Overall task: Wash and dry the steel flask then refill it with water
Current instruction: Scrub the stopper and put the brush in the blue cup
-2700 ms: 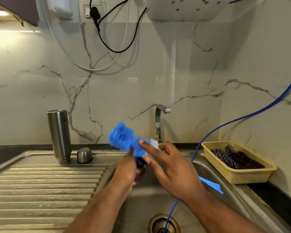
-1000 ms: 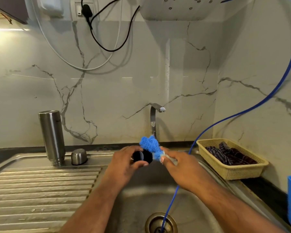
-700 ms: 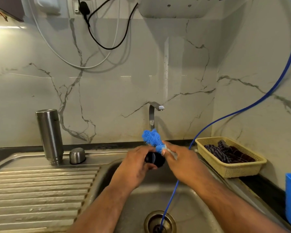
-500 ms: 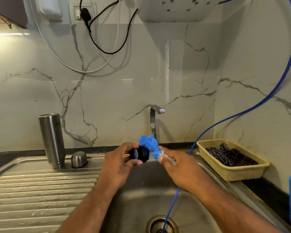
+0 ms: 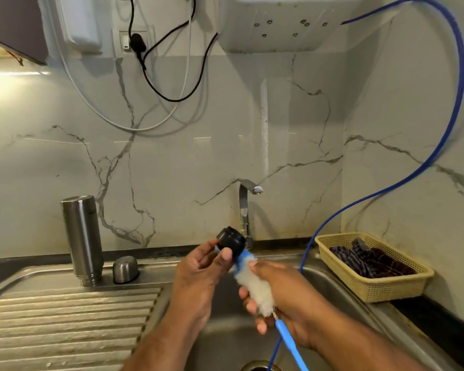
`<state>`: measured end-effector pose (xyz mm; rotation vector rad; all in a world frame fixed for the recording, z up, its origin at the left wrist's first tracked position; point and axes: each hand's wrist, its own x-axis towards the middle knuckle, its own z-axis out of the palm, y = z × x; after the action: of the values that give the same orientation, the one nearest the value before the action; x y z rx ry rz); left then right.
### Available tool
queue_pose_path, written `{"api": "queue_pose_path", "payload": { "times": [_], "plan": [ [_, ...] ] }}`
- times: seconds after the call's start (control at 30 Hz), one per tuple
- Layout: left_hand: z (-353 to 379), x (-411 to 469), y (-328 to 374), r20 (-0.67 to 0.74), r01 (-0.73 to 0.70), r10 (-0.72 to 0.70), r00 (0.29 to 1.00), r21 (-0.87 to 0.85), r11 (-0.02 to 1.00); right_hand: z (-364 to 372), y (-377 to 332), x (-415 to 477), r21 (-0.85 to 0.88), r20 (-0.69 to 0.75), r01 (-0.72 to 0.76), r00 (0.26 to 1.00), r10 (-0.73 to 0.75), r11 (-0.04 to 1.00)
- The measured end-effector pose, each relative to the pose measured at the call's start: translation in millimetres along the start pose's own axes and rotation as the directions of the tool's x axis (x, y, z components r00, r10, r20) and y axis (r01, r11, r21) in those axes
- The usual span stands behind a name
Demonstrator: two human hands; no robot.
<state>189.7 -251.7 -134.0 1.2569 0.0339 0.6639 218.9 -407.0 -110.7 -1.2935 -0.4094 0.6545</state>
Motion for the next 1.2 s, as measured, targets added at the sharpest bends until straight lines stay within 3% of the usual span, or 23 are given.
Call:
{"api": "queue_pose_path", "payload": {
  "times": [0.1,0.23,0.37,0.5,0.67,0.77,0.87,0.97,1.1,1.2],
  "plan": [
    [12.2,-3.5,-4.8,-0.002,0.002,-0.002,1.000,0.072,0.997,-2.4,0.5,0.6,0.087,-0.072,0.036,0.997,-0.030,0.996],
    [-2.2,4.2,-1.9,-0.107,0.025,-0.025,0.994,-0.009,1.000,12.2,2.1,-5.3,0.038,-0.014,0.028,1.000,-0.028,0.999],
    [6.7,-2.3,-8.1,-0.025,0.109,-0.108,0.994,0.056,0.992,5.0,4.1,3.6,0.022,-0.161,0.073,0.985,-0.068,0.997],
    [0.6,6.7,-11.0,-0.106,0.124,-0.126,0.986,-0.030,0.992,17.6,11.7,-1.5,-0.046,-0.064,0.066,0.996,-0.069,0.997],
    [8.5,0.0,-9.8,-0.040,0.126,-0.123,0.992,0.075,0.989,-1.3,11.0,8.8,-0.121,-0.151,0.093,0.982,-0.111,0.988],
    [2.6,6.4,-2.6,-0.145,0.114,-0.116,0.983,-0.024,0.993,-5.7,6.3,4.1,-0.178,-0.103,0.179,0.974,-0.200,0.968],
    [-13.5,10.4,2.7,-0.189,0.128,-0.150,0.970,-0.123,0.984,-10.1,-2.8,1.0,-0.378,-0.078,0.287,0.938,-0.339,0.880],
    [-17.7,8.5,6.7,-0.145,0.135,-0.151,0.978,-0.114,0.984,-9.3,-2.6,-4.0,-0.523,0.018,0.276,0.949,-0.314,0.806],
    [-19.0,8.8,9.1,-0.121,0.122,-0.133,0.984,-0.096,0.988,-8.5,-0.2,-4.5,-0.512,0.033,0.259,0.959,-0.282,0.819],
    [-22.4,10.2,13.2,-0.116,0.104,-0.144,0.983,-0.294,0.950,-10.9,-3.0,-4.8,-0.514,0.031,0.242,0.964,-0.264,0.823]
  ]
}}
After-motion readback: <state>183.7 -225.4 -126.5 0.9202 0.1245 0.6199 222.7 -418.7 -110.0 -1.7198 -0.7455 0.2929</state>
